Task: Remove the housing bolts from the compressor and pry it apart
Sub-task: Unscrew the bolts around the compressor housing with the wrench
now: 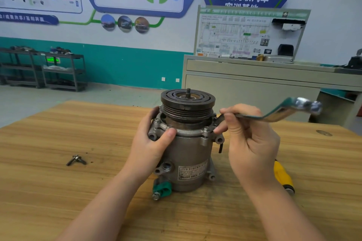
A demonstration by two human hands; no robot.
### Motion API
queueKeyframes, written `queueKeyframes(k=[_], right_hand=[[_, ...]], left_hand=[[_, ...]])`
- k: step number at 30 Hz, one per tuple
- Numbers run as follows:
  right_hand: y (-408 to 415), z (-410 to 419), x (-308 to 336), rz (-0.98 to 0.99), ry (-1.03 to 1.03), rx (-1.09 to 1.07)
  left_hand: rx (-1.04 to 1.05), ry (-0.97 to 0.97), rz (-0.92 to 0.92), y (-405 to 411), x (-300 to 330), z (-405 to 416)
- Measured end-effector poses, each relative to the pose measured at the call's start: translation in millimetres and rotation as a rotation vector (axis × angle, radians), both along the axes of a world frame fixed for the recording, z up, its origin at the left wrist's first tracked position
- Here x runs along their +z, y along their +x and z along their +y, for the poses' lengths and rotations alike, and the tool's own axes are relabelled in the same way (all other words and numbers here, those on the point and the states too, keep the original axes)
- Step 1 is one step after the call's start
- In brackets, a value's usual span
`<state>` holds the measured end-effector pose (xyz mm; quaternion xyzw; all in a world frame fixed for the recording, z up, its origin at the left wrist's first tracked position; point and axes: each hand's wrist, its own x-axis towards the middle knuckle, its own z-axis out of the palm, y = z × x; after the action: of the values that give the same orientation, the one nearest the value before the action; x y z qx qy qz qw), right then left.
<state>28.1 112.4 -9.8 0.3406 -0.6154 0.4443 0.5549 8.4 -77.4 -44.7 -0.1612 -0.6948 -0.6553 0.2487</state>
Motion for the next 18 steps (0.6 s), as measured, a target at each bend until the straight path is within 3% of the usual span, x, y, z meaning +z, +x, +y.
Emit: queueKeyframes(k=[7, 9, 12, 14, 16, 18], right_hand=[[2.8, -9.2, 0.1, 0.030, 0.002, 0.009], [-1.4, -5.0, 5.3, -0.103, -0.296, 0.157], [-14.2, 5.6, 13.6, -0.594, -0.851, 0.580], [-21.8, 14.1, 20.6, -0.859, -1.005, 0.834], [-24.3, 22.2, 26.6, -0.863, -1.124, 1.041], [-23.1, 31.0, 30.0, -0.709, -1.217, 1.191]], left_hand=[[0.006, 0.001, 0.002, -0.2, 1.0, 0.7], [-0.002, 0.008, 0.008, 1.4, 1.9, 1.6], [-0.021, 0.027, 0.006, 3.1, 3.5, 2.9], [-0.022, 0.027, 0.007, 4.1, 4.4, 4.0], [-0.020, 0.027, 0.011, 4.6, 4.3, 4.1], [-0.015, 0.029, 0.014, 4.4, 4.1, 3.6]])
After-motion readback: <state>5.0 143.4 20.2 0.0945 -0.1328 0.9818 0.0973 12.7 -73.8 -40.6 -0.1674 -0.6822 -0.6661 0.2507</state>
